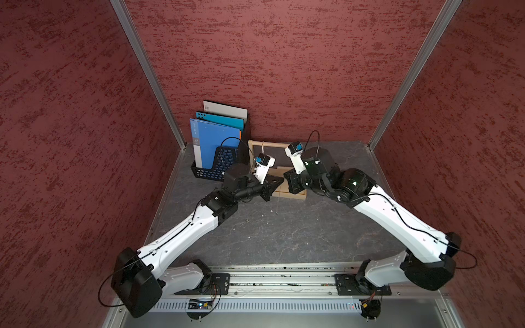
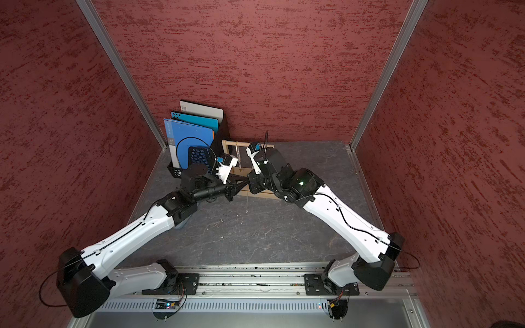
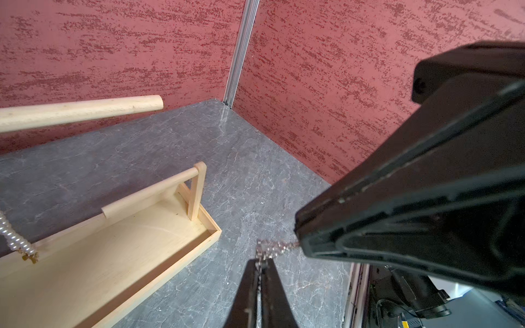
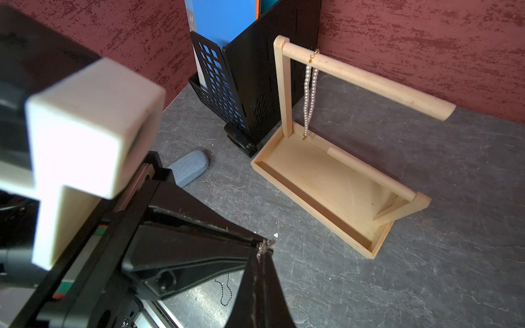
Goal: Hang the necklace on the jewelry display stand
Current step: Adjust the necklace.
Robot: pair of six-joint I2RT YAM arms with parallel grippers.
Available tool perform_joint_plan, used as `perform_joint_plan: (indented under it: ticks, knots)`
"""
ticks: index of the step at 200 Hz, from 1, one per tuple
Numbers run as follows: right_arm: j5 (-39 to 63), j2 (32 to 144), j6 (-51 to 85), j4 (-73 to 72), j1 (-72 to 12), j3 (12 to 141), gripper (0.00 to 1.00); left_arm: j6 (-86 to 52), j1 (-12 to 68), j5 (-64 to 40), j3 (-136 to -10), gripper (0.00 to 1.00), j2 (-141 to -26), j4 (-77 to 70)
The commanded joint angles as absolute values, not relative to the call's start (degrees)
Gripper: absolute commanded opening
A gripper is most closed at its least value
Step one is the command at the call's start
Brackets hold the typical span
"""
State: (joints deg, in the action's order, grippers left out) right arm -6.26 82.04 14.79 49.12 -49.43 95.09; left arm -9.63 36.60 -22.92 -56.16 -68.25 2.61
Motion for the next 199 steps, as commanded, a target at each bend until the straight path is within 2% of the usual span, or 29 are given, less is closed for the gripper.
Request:
perform_joint_plan:
  ticks: [1,39,78,131,169,199]
  knots:
    - [-7.45,82.61,15.24,48.87,-49.83,94.80,0.00,-8.64,36.34,-22.65,-57.66,0.06,-67.31,3.58]
    - [-7.65,82.15,15.90,48.24,-49.90,93.49,0.00,-8.59,36.29,-21.86,-57.15,0.04,-65.57,5.31]
    - [-8.15,80.38,17.72,41.64,-49.88,86.86,0.00,-6.18,36.21,-21.97,-61.07,0.03,-65.27,15.72]
    - [-10.71,80.72,17.25,43.40,-49.79,84.86,0.00,-6.06,36.04,-23.14,-62.46,0.02,-66.12,21.69]
    - [-9.43,77.35,18.29,34.46,-49.73,76.57,0.00,-3.55,35.71,-23.73,-67.72,0.02,-67.32,30.82]
    - [-8.85,78.34,17.14,34.38,-49.74,77.13,0.00,-2.38,33.73,-27.43,-69.45,0.01,-67.21,35.50]
